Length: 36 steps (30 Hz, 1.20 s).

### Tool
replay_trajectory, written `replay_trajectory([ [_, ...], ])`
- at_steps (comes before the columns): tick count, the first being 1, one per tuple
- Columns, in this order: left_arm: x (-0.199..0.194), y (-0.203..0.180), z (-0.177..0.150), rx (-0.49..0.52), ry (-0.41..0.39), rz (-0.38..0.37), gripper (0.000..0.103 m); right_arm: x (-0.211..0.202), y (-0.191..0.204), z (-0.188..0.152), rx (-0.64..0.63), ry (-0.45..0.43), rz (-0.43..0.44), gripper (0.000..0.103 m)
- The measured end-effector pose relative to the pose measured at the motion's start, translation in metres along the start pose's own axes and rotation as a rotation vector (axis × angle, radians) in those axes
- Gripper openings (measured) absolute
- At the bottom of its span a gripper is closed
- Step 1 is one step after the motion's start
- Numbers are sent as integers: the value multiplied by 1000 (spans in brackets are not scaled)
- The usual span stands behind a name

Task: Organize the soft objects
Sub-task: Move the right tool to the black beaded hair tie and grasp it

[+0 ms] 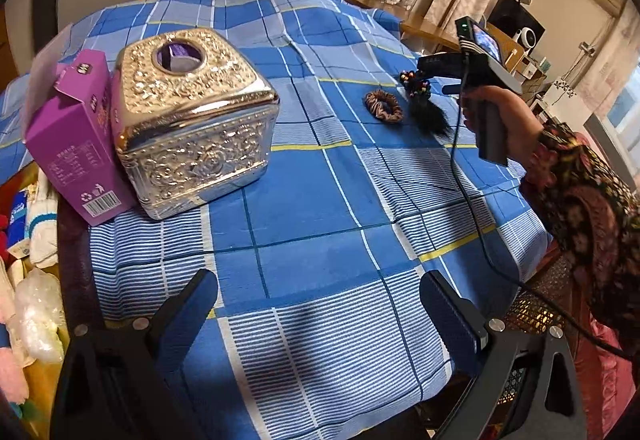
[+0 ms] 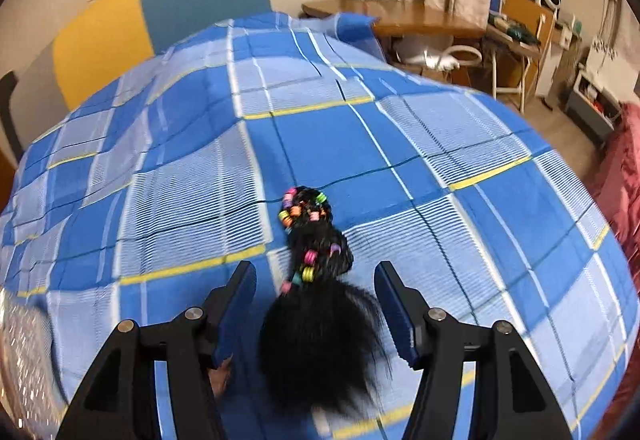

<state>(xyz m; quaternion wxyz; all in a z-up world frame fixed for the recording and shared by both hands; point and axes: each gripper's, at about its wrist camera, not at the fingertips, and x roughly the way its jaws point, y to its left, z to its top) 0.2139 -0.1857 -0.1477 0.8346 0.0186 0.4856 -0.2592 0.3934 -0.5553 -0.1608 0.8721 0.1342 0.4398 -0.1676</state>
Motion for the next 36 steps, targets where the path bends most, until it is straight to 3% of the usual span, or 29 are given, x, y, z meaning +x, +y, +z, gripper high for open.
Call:
replay_trajectory([
  [6, 13, -7, 10, 4, 12, -16, 102, 38, 0, -7, -1, 67, 11, 60],
  [9, 21, -15, 16, 17, 25, -28, 102, 43, -6, -15, 33, 84, 18, 39],
  [12, 26, -25, 23, 40, 19, -40, 102, 38, -14, -18, 56, 97, 57, 30],
  [13, 27, -29, 25, 45, 16, -41, 102, 35, -18, -20, 69, 112, 80, 18],
  [14, 28, -32, 27, 46, 12, -46, 102, 32, -22, -22, 81, 129, 96, 16],
  [19, 37, -54, 48, 57, -9, -66, 102, 10, -42, -47, 151, 213, 103, 16],
  [24, 56, -74, 80, 46, -24, -26, 102, -8, -55, -72, 218, 234, 116, 16],
  [29, 96, -92, 120, 35, -16, 35, 102, -11, -59, -75, 214, 227, 114, 16],
  [36, 180, -106, 173, 29, 61, 81, 102, -9, -61, -75, 206, 242, 113, 16],
])
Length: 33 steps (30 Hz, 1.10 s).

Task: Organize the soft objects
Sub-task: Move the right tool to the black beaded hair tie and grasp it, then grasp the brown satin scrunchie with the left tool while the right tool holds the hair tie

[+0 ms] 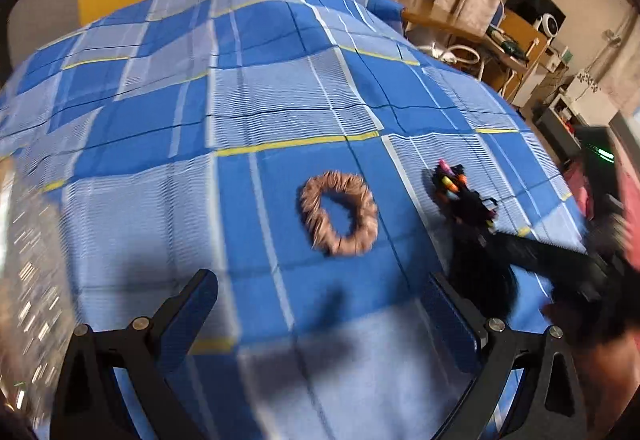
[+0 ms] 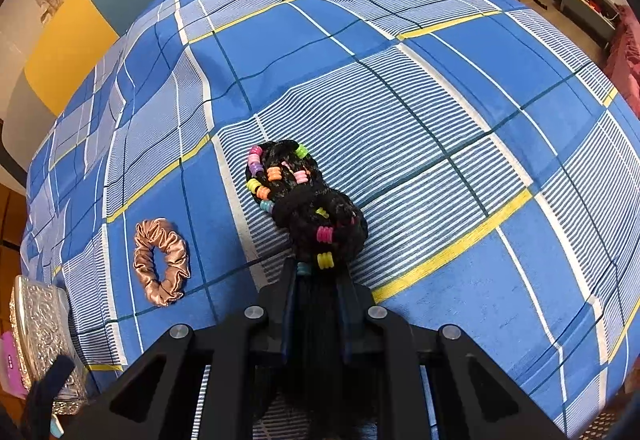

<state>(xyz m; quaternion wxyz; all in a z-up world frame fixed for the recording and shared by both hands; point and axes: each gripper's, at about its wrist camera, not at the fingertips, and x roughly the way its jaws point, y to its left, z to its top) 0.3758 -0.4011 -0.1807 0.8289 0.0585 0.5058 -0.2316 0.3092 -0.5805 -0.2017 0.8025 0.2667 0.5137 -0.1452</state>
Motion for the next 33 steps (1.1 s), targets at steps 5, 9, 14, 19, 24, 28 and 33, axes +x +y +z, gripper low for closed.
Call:
replay_trajectory([
  [5, 44, 1, 22, -60, 57, 33, 102, 1, -4, 3, 22, 2, 10, 16],
  [9, 57, -2, 29, -53, 40, 37, 101, 2, -3, 4, 19, 4, 6, 16],
  [14, 65, -7, 29, -14, 6, 72, 101, 2, -1, 5, 16, 6, -1, 16],
  [19, 68, -8, 28, 25, -35, 87, 92, 2, 2, 6, 6, 5, -9, 16],
  [24, 65, -19, 23, 119, -66, 92, 64, 3, 3, 5, 1, 6, -11, 17],
  [28, 61, -24, 21, 147, -48, 75, 41, 5, 4, 5, -4, 2, -8, 17],
  [33, 53, -14, 17, 99, -16, 17, 24, 6, 8, 7, -32, -2, -14, 17],
])
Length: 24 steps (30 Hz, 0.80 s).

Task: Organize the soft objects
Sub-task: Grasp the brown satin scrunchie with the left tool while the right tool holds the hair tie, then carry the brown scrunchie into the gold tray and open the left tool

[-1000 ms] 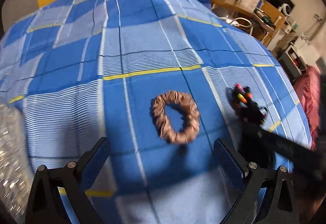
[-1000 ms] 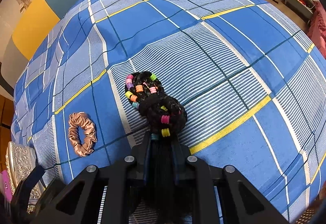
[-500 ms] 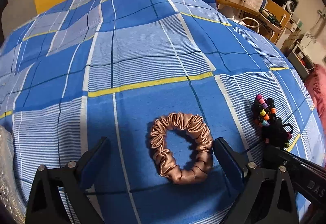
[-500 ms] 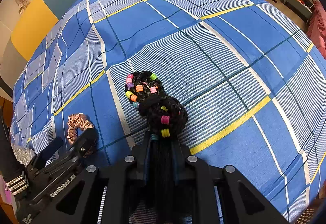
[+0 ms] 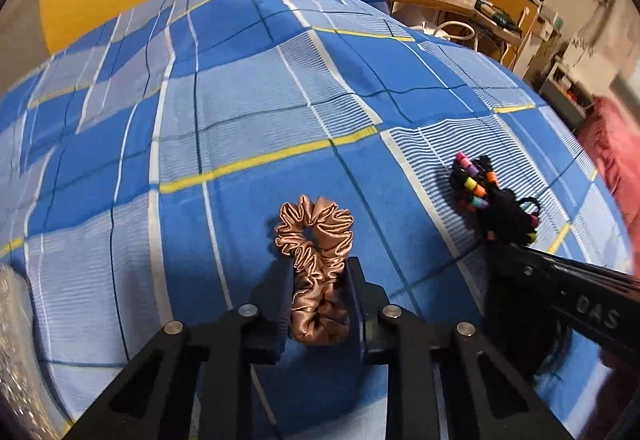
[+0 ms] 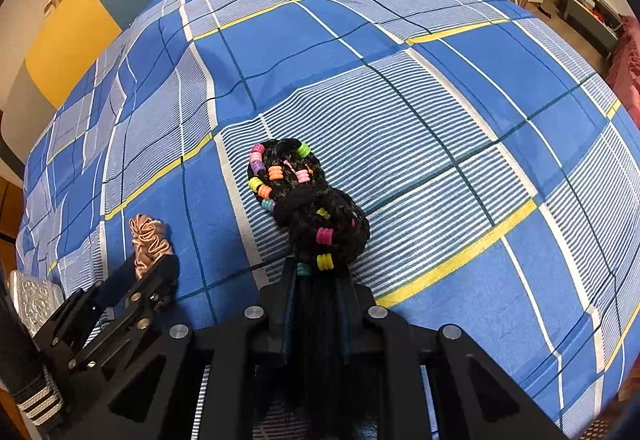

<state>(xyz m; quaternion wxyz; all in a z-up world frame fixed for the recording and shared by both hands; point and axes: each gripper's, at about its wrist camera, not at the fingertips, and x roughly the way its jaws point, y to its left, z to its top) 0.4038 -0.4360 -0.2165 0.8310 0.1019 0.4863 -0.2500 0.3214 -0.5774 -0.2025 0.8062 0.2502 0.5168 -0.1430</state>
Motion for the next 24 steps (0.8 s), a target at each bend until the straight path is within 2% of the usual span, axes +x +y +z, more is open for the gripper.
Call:
replay_trajectory([
  [7, -34, 21, -20, -61, -39, -36, 22, 0, 0, 2, 4, -2, 64, 16],
  [10, -57, 29, -27, -87, -69, -51, 22, 0, 4, 2, -14, -8, 57, 16],
  [16, -113, 38, -46, -95, -143, -82, 22, 0, 10, 2, -47, -22, 43, 16],
  [24, -204, 59, -72, -74, -262, -87, 22, -2, 11, 1, -64, -38, 45, 16],
])
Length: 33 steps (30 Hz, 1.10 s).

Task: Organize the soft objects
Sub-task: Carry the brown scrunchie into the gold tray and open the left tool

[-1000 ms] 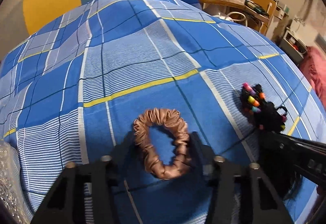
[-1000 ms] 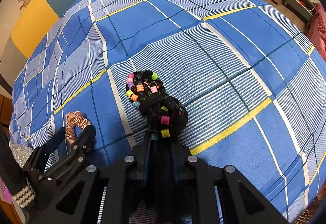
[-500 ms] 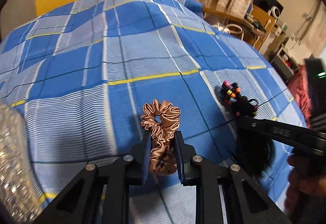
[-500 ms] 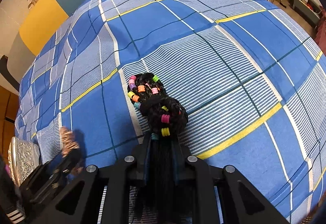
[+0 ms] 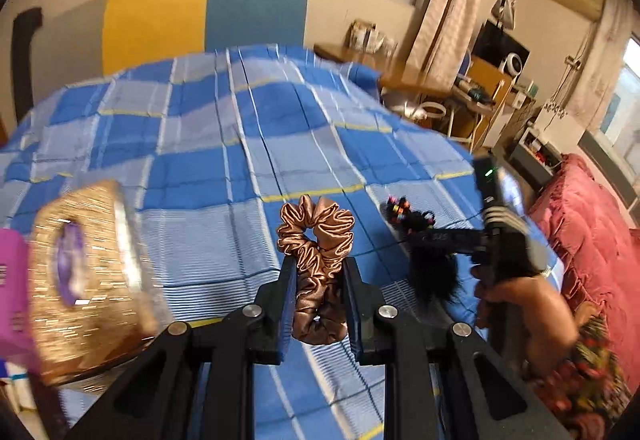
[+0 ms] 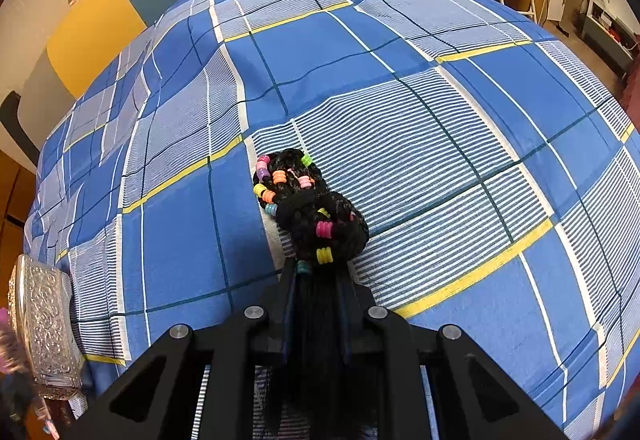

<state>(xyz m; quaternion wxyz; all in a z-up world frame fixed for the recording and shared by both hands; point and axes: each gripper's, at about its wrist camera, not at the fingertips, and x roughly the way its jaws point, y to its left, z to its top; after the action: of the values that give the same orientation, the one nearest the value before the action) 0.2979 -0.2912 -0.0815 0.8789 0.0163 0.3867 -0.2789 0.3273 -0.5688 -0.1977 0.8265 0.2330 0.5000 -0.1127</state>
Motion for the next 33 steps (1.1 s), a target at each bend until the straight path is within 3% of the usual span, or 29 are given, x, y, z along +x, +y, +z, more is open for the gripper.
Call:
replay_trajectory([
  [9, -123, 60, -2, -29, -145, 53, 22, -2, 4, -1, -25, -19, -20, 16],
  [16, -185, 141, -37, -96, -147, 163, 22, -3, 7, -1, -46, -34, -23, 16],
  [23, -186, 215, -106, -246, -20, 232, 22, -5, 5, 2, -28, -46, -6, 16],
  [27, -171, 229, -143, -304, 65, 218, 23, -7, 6, 2, -31, -62, -8, 16],
  [33, -148, 232, -183, -290, 193, 183, 23, -12, 7, 3, -41, -92, -8, 16],
])
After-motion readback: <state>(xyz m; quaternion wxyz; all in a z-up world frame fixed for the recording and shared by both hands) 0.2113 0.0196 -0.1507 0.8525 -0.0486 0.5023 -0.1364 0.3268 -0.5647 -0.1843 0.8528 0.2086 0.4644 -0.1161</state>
